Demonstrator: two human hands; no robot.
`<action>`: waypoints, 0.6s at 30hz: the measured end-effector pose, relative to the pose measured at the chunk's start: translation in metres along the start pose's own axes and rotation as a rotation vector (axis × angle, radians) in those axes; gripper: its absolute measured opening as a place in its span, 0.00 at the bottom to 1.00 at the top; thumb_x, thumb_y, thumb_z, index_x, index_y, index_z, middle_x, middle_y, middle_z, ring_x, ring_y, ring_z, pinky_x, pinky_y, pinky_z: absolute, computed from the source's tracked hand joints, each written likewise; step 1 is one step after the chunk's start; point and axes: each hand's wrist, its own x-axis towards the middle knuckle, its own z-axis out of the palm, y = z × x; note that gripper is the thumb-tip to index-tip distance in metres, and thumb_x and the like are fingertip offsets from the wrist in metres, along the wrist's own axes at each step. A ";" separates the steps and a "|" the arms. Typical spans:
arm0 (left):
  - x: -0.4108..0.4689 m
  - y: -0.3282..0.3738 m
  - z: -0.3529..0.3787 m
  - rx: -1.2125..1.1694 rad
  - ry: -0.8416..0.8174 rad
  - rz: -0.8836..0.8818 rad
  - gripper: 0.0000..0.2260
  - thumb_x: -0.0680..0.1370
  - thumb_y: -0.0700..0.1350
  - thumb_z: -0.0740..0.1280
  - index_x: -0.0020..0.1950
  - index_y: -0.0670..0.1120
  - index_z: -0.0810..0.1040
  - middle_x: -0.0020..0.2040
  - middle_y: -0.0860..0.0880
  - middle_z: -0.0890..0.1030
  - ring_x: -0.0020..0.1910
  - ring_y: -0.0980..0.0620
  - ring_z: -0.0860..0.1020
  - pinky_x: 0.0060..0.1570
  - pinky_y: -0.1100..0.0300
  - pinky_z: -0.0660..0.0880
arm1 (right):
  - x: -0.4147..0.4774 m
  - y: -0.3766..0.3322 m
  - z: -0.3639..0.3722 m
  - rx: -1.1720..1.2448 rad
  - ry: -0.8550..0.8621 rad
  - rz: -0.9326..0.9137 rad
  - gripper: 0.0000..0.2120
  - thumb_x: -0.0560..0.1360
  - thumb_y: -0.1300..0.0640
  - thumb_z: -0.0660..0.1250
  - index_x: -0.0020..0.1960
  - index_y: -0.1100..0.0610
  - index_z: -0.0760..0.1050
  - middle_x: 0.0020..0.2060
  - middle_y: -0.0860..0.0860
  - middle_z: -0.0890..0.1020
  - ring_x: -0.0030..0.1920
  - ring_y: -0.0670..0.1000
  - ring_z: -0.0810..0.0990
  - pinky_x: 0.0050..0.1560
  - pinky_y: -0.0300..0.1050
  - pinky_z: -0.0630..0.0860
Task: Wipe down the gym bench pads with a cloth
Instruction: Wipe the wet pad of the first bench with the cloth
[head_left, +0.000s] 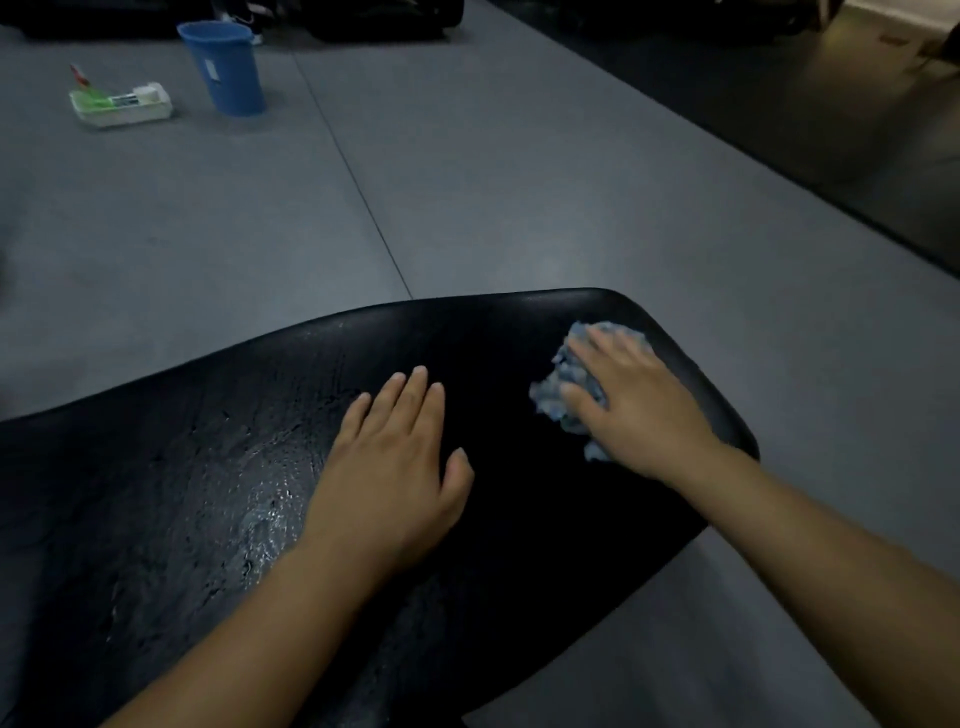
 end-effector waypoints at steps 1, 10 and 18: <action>0.000 0.000 0.000 -0.005 0.001 -0.003 0.38 0.73 0.62 0.36 0.82 0.49 0.48 0.82 0.51 0.44 0.80 0.54 0.42 0.77 0.54 0.38 | 0.017 -0.002 0.004 -0.031 0.005 0.063 0.35 0.76 0.33 0.46 0.78 0.48 0.60 0.79 0.51 0.60 0.79 0.55 0.55 0.78 0.54 0.52; -0.006 -0.037 -0.020 0.008 0.059 -0.089 0.38 0.74 0.61 0.38 0.82 0.46 0.51 0.83 0.47 0.48 0.81 0.50 0.46 0.78 0.55 0.44 | 0.081 -0.104 0.026 -0.012 -0.028 -0.043 0.30 0.81 0.39 0.51 0.79 0.51 0.57 0.80 0.52 0.56 0.79 0.59 0.51 0.78 0.56 0.48; -0.038 -0.135 -0.047 0.042 0.116 -0.342 0.35 0.75 0.58 0.44 0.81 0.46 0.55 0.82 0.47 0.53 0.81 0.49 0.50 0.79 0.50 0.48 | 0.089 -0.234 0.028 0.423 -0.042 -0.521 0.18 0.72 0.64 0.58 0.57 0.57 0.81 0.54 0.53 0.82 0.56 0.54 0.79 0.57 0.52 0.75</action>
